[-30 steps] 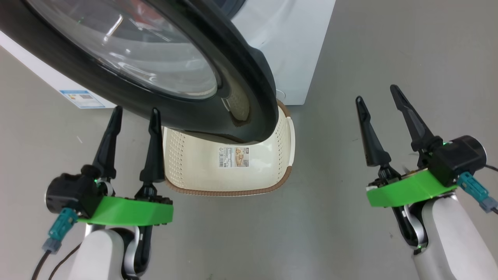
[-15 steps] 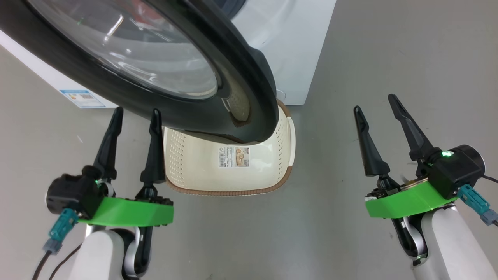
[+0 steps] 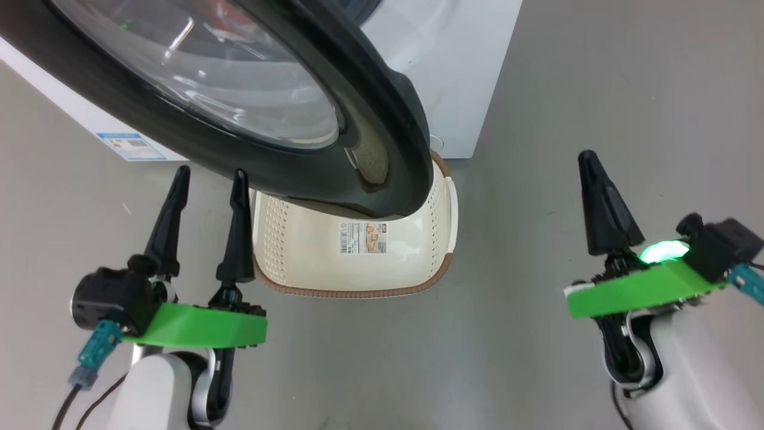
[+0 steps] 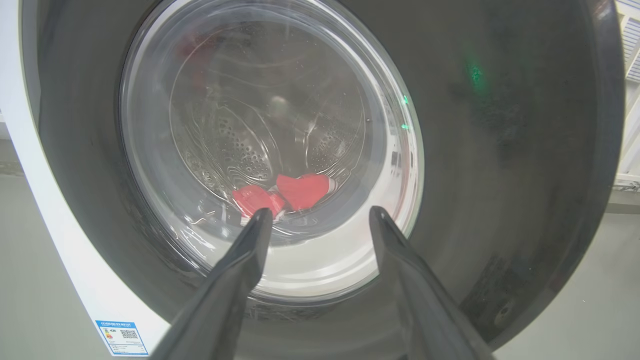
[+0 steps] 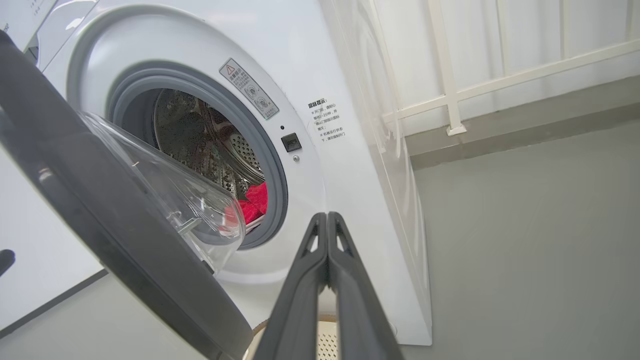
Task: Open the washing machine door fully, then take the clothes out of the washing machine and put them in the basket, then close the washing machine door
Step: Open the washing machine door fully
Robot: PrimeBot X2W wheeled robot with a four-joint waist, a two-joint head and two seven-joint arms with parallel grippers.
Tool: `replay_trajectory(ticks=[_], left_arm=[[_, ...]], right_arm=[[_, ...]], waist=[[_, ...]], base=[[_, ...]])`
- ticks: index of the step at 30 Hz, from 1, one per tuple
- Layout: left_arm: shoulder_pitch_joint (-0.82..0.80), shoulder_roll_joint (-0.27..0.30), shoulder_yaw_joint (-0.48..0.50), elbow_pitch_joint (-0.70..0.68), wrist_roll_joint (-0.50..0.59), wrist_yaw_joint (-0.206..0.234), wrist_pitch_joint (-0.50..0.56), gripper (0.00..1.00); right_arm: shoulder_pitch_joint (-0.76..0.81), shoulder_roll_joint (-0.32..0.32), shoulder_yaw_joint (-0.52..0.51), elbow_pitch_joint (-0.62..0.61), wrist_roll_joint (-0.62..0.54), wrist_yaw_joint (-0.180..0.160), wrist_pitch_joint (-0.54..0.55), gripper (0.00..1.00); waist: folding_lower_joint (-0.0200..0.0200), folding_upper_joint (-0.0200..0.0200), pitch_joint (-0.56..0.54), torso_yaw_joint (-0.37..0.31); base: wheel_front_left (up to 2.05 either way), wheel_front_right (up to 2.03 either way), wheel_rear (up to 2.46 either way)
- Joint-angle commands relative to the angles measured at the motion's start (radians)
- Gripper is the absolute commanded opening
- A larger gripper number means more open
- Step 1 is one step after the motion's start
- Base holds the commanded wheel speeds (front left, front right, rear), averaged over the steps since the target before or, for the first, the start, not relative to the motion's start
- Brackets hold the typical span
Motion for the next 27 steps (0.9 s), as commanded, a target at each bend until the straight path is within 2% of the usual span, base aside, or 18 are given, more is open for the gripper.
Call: replay_trajectory(ticks=[1,3,8,11,16,20,23,24,27], left_arm=[[0.007,0.022,0.030,-0.027,-0.003,0.008,-0.008,1.00],[0.007,0.022,0.031,-0.032,-0.004,0.011,-0.008,1.00],[0.002,0.022,0.025,-0.036,-0.009,0.011,-0.008,1.00],[-0.001,0.022,0.024,-0.036,-0.005,0.013,-0.008,1.00],[-0.007,0.022,0.020,-0.040,-0.008,0.018,-0.008,1.00],[-0.009,0.022,0.018,-0.041,-0.014,0.021,-0.008,1.00],[-0.011,0.022,0.014,-0.044,-0.017,0.022,-0.008,1.00],[-0.011,0.022,0.014,-0.044,-0.017,0.022,-0.008,1.00],[-0.016,0.022,0.007,-0.045,-0.019,0.024,-0.008,1.00]], right_arm=[[-0.052,0.006,0.050,0.002,0.110,0.005,-0.006,0.00],[-0.095,0.006,0.083,0.028,0.222,0.005,-0.006,0.00],[-0.209,0.006,0.158,0.091,0.416,0.005,0.001,0.00],[-0.271,0.006,0.186,0.114,0.536,0.005,0.059,0.00],[-0.357,0.006,0.184,0.131,0.793,0.005,0.241,0.00],[-0.427,-0.006,0.163,0.154,0.980,0.005,0.437,0.00],[-0.476,-0.021,0.155,0.174,1.085,0.005,0.575,0.00],[-0.476,-0.021,0.155,0.174,1.085,0.005,0.575,0.00],[-0.514,-0.040,0.160,0.191,1.157,0.005,0.697,0.00]], waist=[[0.0000,0.0000,0.002,0.001],[0.0000,0.0000,0.004,-0.001],[0.0000,0.0000,0.010,0.003],[0.0000,0.0000,0.013,0.006],[0.0000,0.0000,0.022,0.014],[0.0000,0.0000,0.030,0.019],[0.0000,0.0000,0.038,0.023],[0.0000,0.0000,0.038,0.023],[0.0000,0.0000,0.044,0.029]], base=[[0.00,0.00,0.00],[0.00,0.00,0.00],[0.00,0.00,0.00],[0.00,0.00,0.00],[0.00,0.00,0.00],[0.00,0.00,0.00],[0.00,0.00,0.00],[0.00,0.00,0.00],[0.00,0.00,0.00]])
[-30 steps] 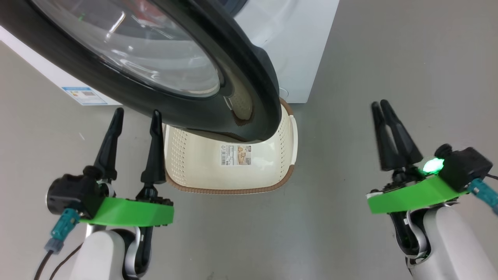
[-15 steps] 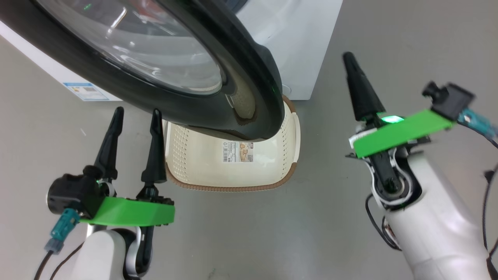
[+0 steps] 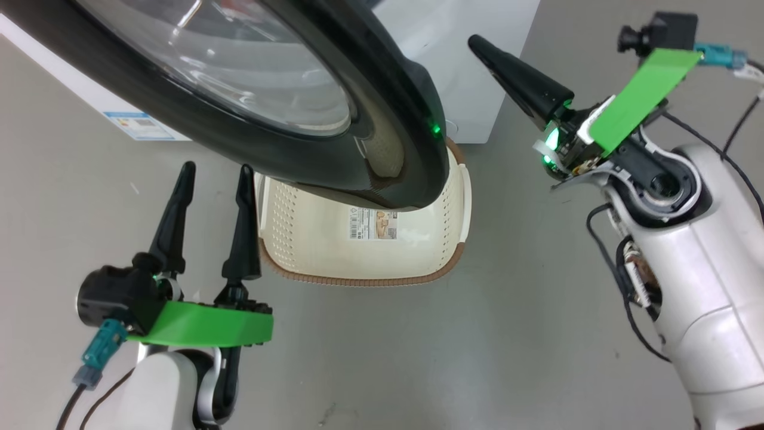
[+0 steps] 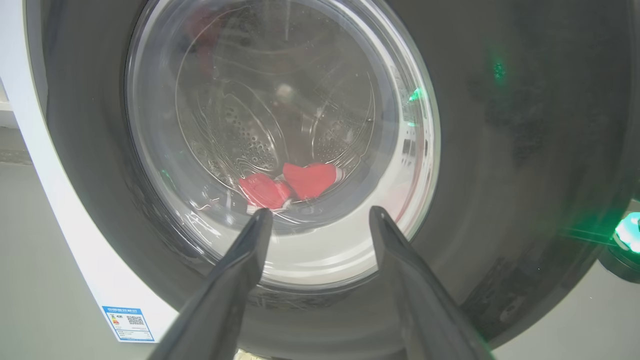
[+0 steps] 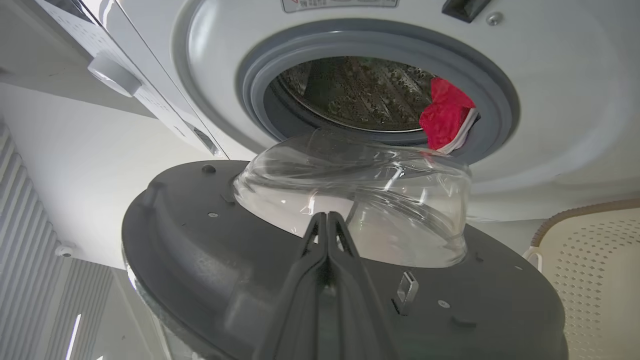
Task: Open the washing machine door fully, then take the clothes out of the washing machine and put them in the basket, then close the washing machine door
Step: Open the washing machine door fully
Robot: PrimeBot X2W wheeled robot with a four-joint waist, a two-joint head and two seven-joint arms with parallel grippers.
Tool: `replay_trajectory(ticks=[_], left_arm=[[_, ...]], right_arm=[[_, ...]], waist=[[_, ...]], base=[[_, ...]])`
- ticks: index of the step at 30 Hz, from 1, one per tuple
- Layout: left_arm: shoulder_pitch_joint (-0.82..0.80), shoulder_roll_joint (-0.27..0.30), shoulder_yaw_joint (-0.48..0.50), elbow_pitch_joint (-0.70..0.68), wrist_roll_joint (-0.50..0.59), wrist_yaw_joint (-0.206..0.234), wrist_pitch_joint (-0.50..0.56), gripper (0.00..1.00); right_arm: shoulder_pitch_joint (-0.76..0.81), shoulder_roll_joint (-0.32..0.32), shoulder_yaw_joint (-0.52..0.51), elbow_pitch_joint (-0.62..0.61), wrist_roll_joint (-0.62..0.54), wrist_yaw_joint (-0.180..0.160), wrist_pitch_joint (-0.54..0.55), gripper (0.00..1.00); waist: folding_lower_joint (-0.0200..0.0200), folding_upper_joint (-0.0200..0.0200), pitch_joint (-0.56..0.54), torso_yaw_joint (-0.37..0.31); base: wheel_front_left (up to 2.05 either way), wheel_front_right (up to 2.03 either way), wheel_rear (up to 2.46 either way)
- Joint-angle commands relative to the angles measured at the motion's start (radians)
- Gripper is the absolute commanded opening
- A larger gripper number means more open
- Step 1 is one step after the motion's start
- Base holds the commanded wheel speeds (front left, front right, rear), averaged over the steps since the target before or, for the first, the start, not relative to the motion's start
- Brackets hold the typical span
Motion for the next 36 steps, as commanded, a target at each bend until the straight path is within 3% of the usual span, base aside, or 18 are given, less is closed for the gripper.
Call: replay_trajectory(ticks=[1,6,12,22,36], left_arm=[[-0.014,0.022,0.026,-0.028,-0.008,0.006,-0.008,1.00],[-0.021,0.022,0.024,-0.023,-0.009,0.006,-0.008,1.00],[-0.025,0.022,0.020,-0.015,-0.009,0.005,-0.008,1.00],[-0.023,0.022,0.016,0.001,-0.007,0.000,-0.008,1.00],[0.029,0.022,0.020,0.020,-0.019,0.012,-0.008,1.00]], right_arm=[[-0.025,0.007,0.011,-0.015,0.023,0.005,0.031,0.00],[-0.080,-0.007,0.030,0.037,0.090,0.005,0.168,0.00],[-0.127,-0.003,0.060,0.099,0.122,0.005,0.257,0.00],[-0.128,0.018,0.090,0.140,0.137,0.005,0.310,0.00],[-0.016,0.027,0.101,0.141,0.126,0.005,0.334,0.00]], waist=[[0.0000,0.0000,0.004,0.004],[0.0000,0.0000,0.009,0.011],[0.0000,0.0000,0.011,0.022],[0.0000,0.0000,-0.004,0.039],[0.0000,0.0000,-0.093,0.081]], base=[[0.00,0.00,0.00],[0.00,0.00,0.00],[0.00,0.00,0.00],[0.00,0.00,0.00],[0.00,0.00,0.00]])
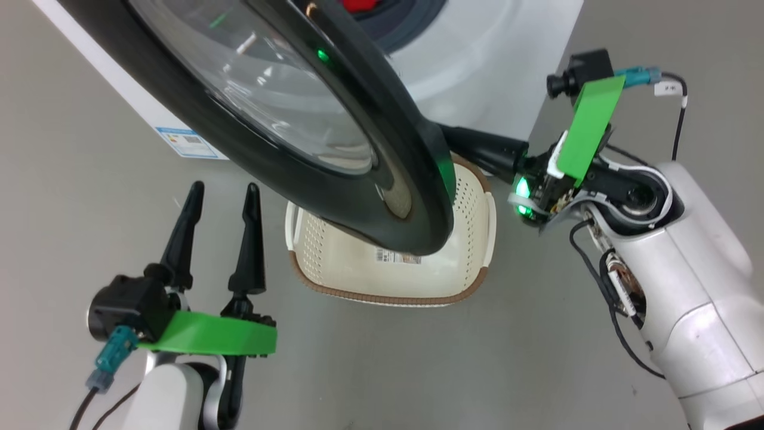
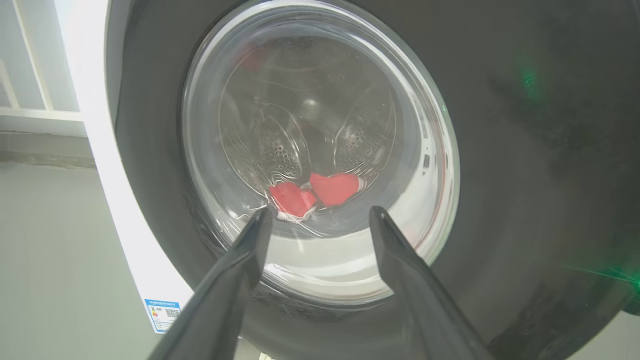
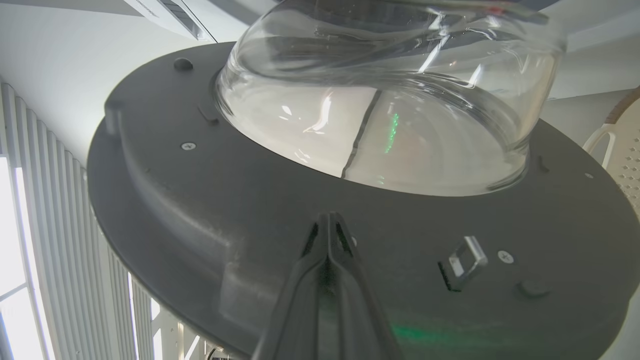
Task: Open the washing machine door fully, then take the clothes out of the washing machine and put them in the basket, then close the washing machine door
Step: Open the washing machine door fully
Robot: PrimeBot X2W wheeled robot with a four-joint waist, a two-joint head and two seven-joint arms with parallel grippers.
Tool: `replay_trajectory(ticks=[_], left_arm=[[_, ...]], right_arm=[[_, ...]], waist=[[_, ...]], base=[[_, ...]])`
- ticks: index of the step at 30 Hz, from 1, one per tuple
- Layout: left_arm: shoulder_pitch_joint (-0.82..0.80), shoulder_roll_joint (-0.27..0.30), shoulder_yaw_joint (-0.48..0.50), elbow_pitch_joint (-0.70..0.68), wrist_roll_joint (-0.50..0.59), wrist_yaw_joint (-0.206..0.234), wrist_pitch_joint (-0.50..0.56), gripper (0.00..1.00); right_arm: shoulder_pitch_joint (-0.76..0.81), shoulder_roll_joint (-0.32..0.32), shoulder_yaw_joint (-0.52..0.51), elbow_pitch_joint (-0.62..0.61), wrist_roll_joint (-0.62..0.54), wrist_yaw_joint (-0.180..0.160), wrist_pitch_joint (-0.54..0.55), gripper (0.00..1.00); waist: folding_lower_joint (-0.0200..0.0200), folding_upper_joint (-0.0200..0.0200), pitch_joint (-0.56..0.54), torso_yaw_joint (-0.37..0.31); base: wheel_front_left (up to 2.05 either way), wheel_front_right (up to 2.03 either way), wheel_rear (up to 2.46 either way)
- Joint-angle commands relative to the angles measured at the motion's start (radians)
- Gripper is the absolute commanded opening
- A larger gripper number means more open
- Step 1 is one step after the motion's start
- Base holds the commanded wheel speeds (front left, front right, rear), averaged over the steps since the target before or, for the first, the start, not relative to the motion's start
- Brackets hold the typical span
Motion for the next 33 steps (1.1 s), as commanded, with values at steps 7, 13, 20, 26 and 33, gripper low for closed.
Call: replay_trajectory(ticks=[7,13,20,26,33], left_arm=[[0.042,0.022,0.037,-0.005,-0.004,0.004,-0.008,1.00],[0.077,0.022,0.045,0.018,0.003,0.005,-0.008,1.00],[0.104,0.022,0.044,0.029,-0.003,0.014,-0.008,1.00],[0.118,0.022,0.044,0.040,-0.008,0.019,-0.008,1.00],[0.132,0.022,0.036,0.048,-0.020,0.026,-0.008,1.00]], right_arm=[[0.072,0.031,0.025,-0.027,-0.007,0.005,0.014,0.00],[0.142,0.046,0.030,-0.042,0.026,0.005,0.026,0.00],[0.195,0.053,0.052,-0.051,0.042,0.005,0.030,0.00],[0.217,0.055,0.071,-0.051,0.053,0.005,0.028,0.00],[0.235,0.056,0.090,-0.049,0.061,0.005,0.024,0.00]], waist=[[0.0000,-0.0001,-0.064,0.047],[0.0000,-0.0001,-0.119,0.084],[0.0000,-0.0001,-0.152,0.134],[0.0000,-0.0001,-0.175,0.186],[0.0000,-0.0001,-0.195,0.254]], base=[[0.00,0.00,0.00],[0.00,0.00,0.00],[0.00,0.00,0.00],[0.00,0.00,0.00],[0.00,0.00,0.00]])
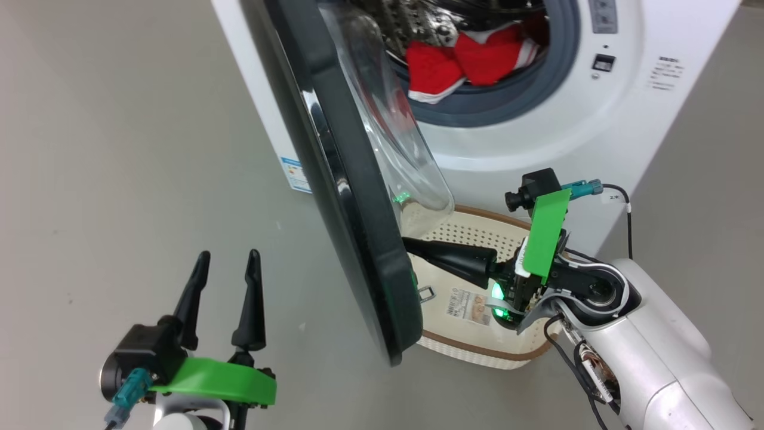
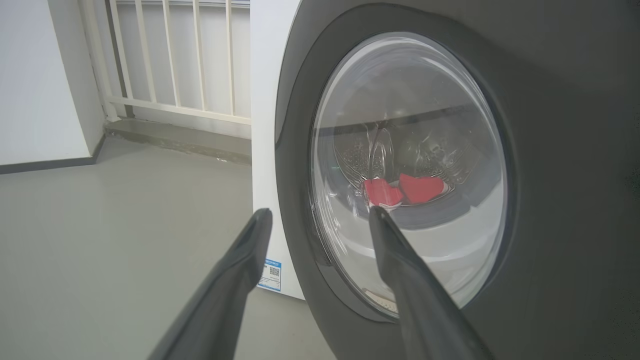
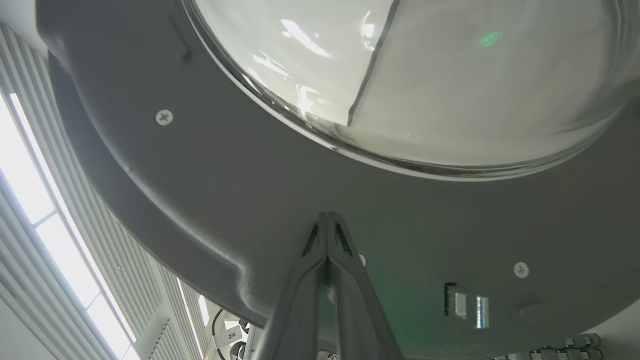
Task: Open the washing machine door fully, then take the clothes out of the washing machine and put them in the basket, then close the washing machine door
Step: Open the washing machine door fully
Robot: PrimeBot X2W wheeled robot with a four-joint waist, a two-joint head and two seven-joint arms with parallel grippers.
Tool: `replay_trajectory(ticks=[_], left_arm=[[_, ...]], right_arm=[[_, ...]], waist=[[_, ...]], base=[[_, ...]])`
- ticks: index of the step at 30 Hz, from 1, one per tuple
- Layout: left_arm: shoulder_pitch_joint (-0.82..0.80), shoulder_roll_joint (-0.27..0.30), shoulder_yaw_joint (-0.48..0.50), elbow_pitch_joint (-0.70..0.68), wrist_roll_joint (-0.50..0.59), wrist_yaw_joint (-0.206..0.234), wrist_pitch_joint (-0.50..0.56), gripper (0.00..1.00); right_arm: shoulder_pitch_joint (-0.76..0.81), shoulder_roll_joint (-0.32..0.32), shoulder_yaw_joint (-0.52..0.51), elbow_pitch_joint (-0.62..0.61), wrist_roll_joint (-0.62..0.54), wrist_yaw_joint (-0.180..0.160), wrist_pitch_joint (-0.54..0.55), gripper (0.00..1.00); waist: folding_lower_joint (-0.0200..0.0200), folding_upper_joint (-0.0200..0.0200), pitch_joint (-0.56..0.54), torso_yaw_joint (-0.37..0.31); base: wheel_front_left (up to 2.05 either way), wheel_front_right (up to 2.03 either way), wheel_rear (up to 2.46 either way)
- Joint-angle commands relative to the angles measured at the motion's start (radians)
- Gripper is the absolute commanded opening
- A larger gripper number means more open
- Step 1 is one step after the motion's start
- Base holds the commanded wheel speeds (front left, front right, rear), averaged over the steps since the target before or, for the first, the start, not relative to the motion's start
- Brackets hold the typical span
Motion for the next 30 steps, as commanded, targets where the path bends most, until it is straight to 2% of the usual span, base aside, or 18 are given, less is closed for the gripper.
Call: replay_trajectory(ticks=[1,11,22,30], left_arm=[[0.001,0.020,0.028,-0.017,-0.005,0.005,-0.008,1.00],[0.012,0.020,0.020,0.004,-0.006,0.003,-0.008,1.00],[0.023,0.020,0.029,0.002,-0.007,0.006,-0.008,1.00],[0.034,0.020,0.034,0.003,-0.007,0.003,-0.008,1.00]], right_arm=[[0.010,0.030,0.021,-0.029,0.014,0.005,0.000,0.00],[0.031,0.030,0.059,-0.042,0.050,0.005,0.001,0.00],[0.019,0.030,0.150,-0.042,0.092,0.005,-0.016,0.00],[0.013,0.030,0.172,-0.031,0.099,0.005,-0.041,0.00]], waist=[[0.0000,0.0000,-0.019,0.046],[0.0000,0.0000,-0.042,0.116],[0.0000,0.0000,-0.048,0.122],[0.0000,0.0000,-0.060,0.118]], base=[[0.00,0.00,0.00],[0.00,0.00,0.00],[0.00,0.00,0.00],[0.00,0.00,0.00]])
